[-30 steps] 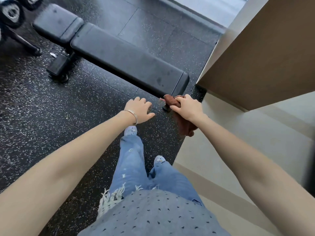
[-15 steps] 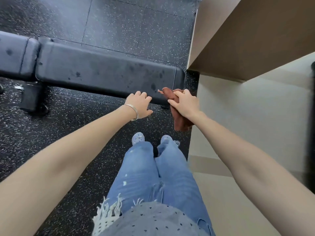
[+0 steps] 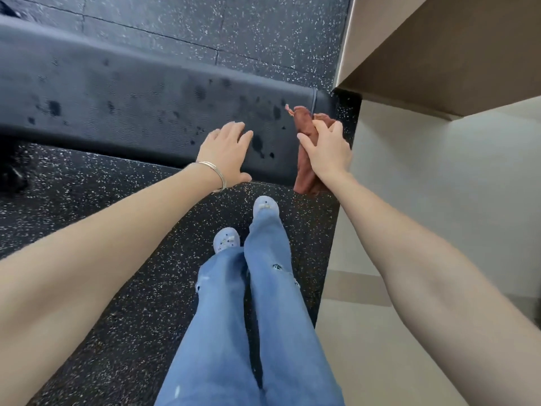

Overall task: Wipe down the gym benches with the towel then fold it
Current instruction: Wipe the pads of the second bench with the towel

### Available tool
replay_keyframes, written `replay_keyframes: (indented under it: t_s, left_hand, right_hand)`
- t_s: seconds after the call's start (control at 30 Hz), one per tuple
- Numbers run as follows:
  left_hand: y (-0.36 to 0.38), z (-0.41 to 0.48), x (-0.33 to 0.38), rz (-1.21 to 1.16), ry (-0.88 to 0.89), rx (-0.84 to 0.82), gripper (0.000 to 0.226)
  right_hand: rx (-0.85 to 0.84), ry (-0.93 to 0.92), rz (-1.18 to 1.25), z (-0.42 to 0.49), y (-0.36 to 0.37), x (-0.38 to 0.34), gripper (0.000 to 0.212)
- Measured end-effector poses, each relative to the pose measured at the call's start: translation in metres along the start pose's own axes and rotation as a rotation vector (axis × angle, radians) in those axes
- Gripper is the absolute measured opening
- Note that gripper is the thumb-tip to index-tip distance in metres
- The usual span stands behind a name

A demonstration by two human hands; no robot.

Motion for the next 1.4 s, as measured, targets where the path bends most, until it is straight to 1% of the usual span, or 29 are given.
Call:
replay_keyframes:
  t_s: [0.17,0.27,0.37,0.4,0.47,0.57,0.67,0.73,0.87,1.0,1.07,1.13,1.17,1.23,1.3,1.33,1.4]
  left_hand:
    - [0.029,0.064,0.007,0.052,0.007,-0.052,0.121]
    - [0.039,0.097,0.015,0.063,0.001,-0.070,0.128]
    - [0.043,0.121,0.017,0.029,-0.011,-0.076,0.132]
    - [0.043,0.128,0.015,0.013,-0.011,-0.073,0.133]
    - [0.040,0.139,0.008,-0.003,0.013,-0.058,0.135]
    - [0.032,0.149,-0.002,0.046,0.062,-0.043,0.136]
    - [0.029,0.157,-0.016,0.074,0.045,-0.045,0.131]
    - [0.030,0.163,-0.019,0.062,0.026,-0.061,0.127]
    - [0.034,0.168,-0.019,0.059,0.001,-0.064,0.121]
    - [0.037,0.167,-0.018,0.086,-0.013,-0.052,0.125]
    - [0.040,0.167,-0.017,0.101,-0.022,-0.048,0.126]
    - [0.041,0.167,-0.015,0.102,-0.040,-0.045,0.126]
    - [0.041,0.167,-0.015,0.101,-0.049,-0.043,0.127]
    - [0.040,0.167,-0.016,0.097,-0.062,-0.043,0.127]
    - [0.040,0.167,-0.015,0.091,-0.074,-0.052,0.127]
    - [0.040,0.168,-0.014,0.084,-0.082,-0.052,0.127]
    - [0.041,0.168,-0.012,0.067,-0.098,-0.049,0.127]
  right_hand:
    - [0.031,-0.019,-0.051,0.067,0.029,0.003,0.041]
    - [0.052,-0.017,-0.064,0.106,0.040,0.001,0.044]
    - [0.000,0.042,-0.071,0.129,0.059,0.011,0.048]
    - [-0.003,0.056,-0.065,0.129,0.066,0.014,0.049]
    - [0.059,0.039,-0.059,0.117,0.079,0.021,0.049]
    - [0.122,-0.017,-0.059,0.064,0.096,0.036,0.047]
    - [0.122,-0.044,-0.061,0.012,0.111,0.051,0.046]
    - [0.099,-0.045,-0.060,0.008,0.115,0.054,0.046]
    - [0.085,-0.032,-0.079,0.051,0.105,0.043,0.045]
    - [0.131,0.076,-0.022,0.131,0.079,0.029,0.044]
    - [0.047,0.157,0.024,0.178,0.068,0.033,0.044]
    - [-0.065,0.155,0.013,0.203,0.061,0.040,0.044]
    - [-0.066,0.115,0.000,0.202,0.061,0.042,0.044]
    - [0.052,0.048,0.012,0.176,0.064,0.049,0.044]
    - [0.157,0.071,0.053,0.125,0.077,0.063,0.046]
    - [0.165,0.091,0.064,0.095,0.085,0.072,0.048]
    - [0.112,0.072,0.026,0.037,0.102,0.085,0.052]
Point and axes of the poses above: each hand's wrist, its own z-axis towards the middle knuckle, its own y-axis out of the palm, x = y × z, the point moved 4 cm from there along z, towards the middle knuckle, and after that the axes turned 2 degrees about x, right-handed, at the moved point
